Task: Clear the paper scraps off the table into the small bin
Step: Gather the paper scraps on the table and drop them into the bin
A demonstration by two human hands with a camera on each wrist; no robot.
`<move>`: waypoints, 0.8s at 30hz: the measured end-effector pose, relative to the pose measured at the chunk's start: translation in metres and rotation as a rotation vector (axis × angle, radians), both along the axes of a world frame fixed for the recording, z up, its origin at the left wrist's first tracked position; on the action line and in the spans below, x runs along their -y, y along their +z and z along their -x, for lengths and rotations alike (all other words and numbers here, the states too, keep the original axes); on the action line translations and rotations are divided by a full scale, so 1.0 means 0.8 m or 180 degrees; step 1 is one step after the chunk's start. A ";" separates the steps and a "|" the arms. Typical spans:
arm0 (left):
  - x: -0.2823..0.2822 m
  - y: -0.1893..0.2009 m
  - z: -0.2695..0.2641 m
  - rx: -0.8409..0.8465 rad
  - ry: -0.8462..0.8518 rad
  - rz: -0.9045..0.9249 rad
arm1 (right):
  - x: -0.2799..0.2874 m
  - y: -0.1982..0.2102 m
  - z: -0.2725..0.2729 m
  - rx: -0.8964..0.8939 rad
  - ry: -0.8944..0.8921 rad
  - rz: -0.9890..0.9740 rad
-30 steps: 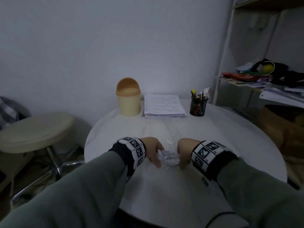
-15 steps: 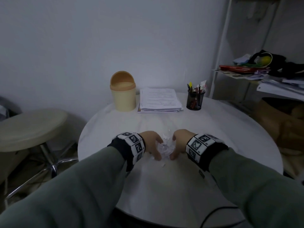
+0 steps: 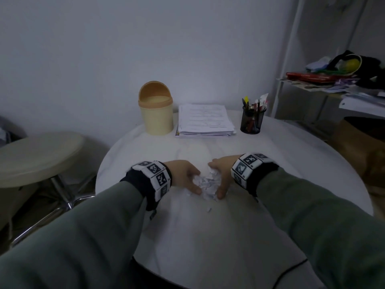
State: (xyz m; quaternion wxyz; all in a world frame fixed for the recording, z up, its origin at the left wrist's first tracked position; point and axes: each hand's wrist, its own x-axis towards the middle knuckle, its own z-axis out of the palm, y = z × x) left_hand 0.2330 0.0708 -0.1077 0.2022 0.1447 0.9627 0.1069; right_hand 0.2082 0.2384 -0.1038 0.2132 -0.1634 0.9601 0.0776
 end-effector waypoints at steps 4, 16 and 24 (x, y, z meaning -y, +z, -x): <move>0.006 0.002 -0.001 0.0085 -0.0155 -0.0181 | 0.004 -0.002 -0.008 -0.0082 0.0177 0.0157; -0.031 -0.002 -0.024 -0.0288 -0.0263 -0.0034 | -0.027 0.013 -0.052 -0.0459 -0.0320 0.0506; -0.036 -0.008 -0.017 -0.0403 -0.0252 -0.0172 | -0.026 0.002 -0.060 -0.0281 -0.0269 0.0625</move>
